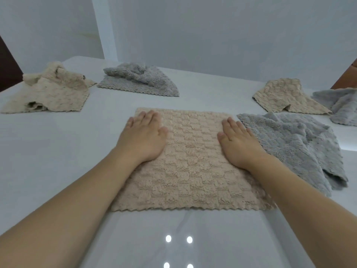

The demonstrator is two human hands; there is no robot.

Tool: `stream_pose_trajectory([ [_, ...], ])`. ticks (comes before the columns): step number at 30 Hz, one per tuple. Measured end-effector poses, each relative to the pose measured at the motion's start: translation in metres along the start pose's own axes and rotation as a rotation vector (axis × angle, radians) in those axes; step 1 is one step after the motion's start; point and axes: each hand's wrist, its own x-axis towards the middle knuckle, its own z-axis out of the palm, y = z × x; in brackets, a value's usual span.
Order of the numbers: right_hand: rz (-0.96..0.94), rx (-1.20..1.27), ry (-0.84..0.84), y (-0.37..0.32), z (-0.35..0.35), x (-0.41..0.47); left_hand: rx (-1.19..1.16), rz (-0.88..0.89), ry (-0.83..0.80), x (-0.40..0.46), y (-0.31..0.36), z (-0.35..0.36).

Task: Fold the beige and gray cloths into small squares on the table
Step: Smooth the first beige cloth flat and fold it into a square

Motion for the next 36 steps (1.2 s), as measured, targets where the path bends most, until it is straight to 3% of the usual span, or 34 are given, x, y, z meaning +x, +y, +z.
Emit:
stream_pose_trajectory([
  [8,0.078,-0.086,0.03,-0.002,-0.013,-0.009,0.109,-0.11,0.032,-0.016,-0.001,-0.019],
  [12,-0.048,0.108,0.109,-0.037,-0.004,-0.036,-0.073,0.009,0.089,-0.056,0.043,-0.02],
  [15,-0.089,0.081,0.114,-0.048,0.017,-0.048,-0.008,0.088,0.035,-0.08,0.06,0.003],
  [24,-0.083,0.082,0.067,-0.043,0.015,-0.047,0.023,0.075,-0.019,-0.076,0.057,0.003],
  [36,0.011,-0.037,-0.033,0.017,-0.001,-0.055,0.086,-0.061,-0.1,-0.09,-0.013,-0.018],
])
